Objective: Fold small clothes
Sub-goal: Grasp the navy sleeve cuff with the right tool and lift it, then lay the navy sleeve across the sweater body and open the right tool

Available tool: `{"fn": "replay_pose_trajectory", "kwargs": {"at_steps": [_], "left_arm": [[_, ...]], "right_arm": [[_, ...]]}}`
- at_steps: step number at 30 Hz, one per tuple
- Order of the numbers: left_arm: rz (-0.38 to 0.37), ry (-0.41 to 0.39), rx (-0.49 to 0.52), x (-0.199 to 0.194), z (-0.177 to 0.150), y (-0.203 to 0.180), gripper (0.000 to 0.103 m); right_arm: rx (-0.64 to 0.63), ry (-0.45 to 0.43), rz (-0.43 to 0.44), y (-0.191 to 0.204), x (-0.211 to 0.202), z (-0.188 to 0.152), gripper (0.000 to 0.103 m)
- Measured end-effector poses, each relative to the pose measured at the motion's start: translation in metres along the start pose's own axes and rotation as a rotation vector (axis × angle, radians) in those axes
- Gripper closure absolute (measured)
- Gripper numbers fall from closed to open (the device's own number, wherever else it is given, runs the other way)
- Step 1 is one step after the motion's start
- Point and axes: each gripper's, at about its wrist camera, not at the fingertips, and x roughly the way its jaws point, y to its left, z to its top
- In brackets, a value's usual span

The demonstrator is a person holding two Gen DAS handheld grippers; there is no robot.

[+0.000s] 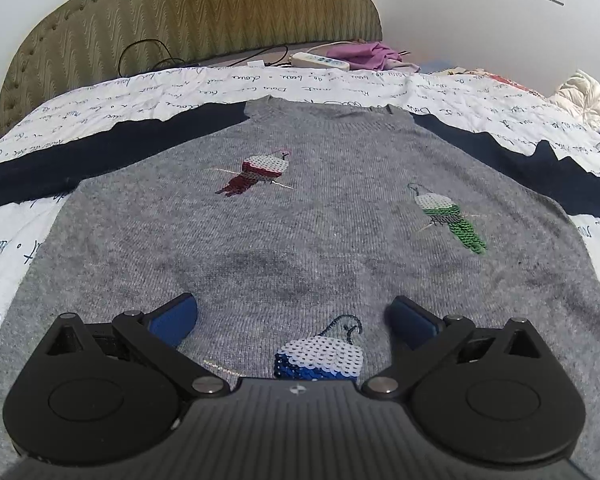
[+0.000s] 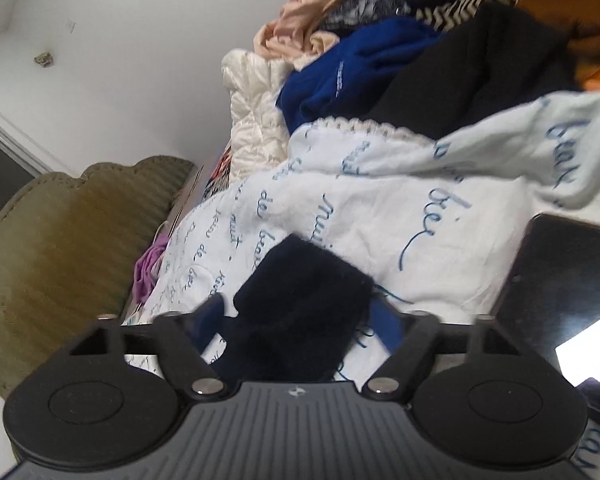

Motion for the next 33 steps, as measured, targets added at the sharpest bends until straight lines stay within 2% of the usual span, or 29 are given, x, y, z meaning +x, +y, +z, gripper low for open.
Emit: {"fn": "replay_pose_trajectory", "kwargs": {"at_steps": [1, 3, 4, 5, 7, 11, 13, 16, 20, 22, 24, 25, 26, 28, 30, 33], "left_arm": [[-0.002, -0.001, -0.002, 0.000, 0.000, 0.001, 0.000], [-0.008, -0.003, -0.009, -0.001, -0.001, 0.002, 0.000], [-0.012, -0.004, -0.013, -0.001, -0.001, 0.002, 0.000], [-0.014, -0.005, -0.016, -0.001, -0.001, 0.003, 0.000], [-0.015, -0.005, -0.017, -0.001, -0.001, 0.003, 0.000], [-0.019, -0.007, -0.022, -0.002, -0.001, 0.003, 0.000], [-0.020, -0.008, -0.024, -0.002, -0.001, 0.003, 0.000], [-0.021, -0.009, -0.025, -0.002, -0.001, 0.003, 0.000], [-0.026, -0.011, -0.031, -0.004, -0.002, 0.005, 0.000], [-0.029, -0.012, -0.035, -0.004, -0.002, 0.005, 0.000], [-0.029, -0.013, -0.034, -0.004, -0.002, 0.005, 0.000], [-0.028, -0.013, -0.032, -0.004, -0.002, 0.006, 0.000], [-0.029, -0.013, -0.031, -0.004, -0.002, 0.006, 0.000], [-0.033, -0.014, -0.032, -0.005, -0.002, 0.006, 0.000], [-0.034, -0.013, -0.032, -0.005, -0.002, 0.006, 0.000], [-0.044, -0.008, -0.017, -0.007, 0.000, 0.005, 0.001]], "right_arm": [[-0.011, 0.014, -0.009, 0.001, 0.007, -0.001, 0.049], [-0.026, 0.009, -0.033, 0.004, 0.012, -0.005, 0.054], [-0.026, -0.007, -0.030, 0.004, 0.011, -0.006, 0.060], [-0.028, -0.026, -0.029, 0.004, 0.008, -0.007, 0.073], [-0.041, -0.055, -0.028, 0.006, 0.005, -0.010, 0.088], [-0.146, -0.081, -0.072, 0.022, 0.006, -0.013, 0.094], [-0.188, -0.098, -0.052, 0.039, -0.001, -0.018, 0.094], [-0.298, -0.099, 0.036, 0.080, -0.017, -0.042, 0.094], [-0.348, 0.004, 0.277, 0.143, -0.036, -0.102, 0.094], [-0.377, 0.095, 0.376, 0.175, -0.040, -0.141, 0.089], [-0.386, 0.267, 0.483, 0.202, -0.037, -0.181, 0.061], [-0.393, 0.333, 0.515, 0.210, -0.036, -0.196, 0.026], [-0.398, 0.352, 0.529, 0.212, -0.038, -0.207, 0.016], [-0.387, 0.290, 0.540, 0.202, -0.051, -0.222, 0.016], [-0.354, 0.234, 0.520, 0.181, -0.061, -0.222, 0.016], [-0.342, 0.132, 0.419, 0.141, -0.071, -0.213, 0.016]]}}
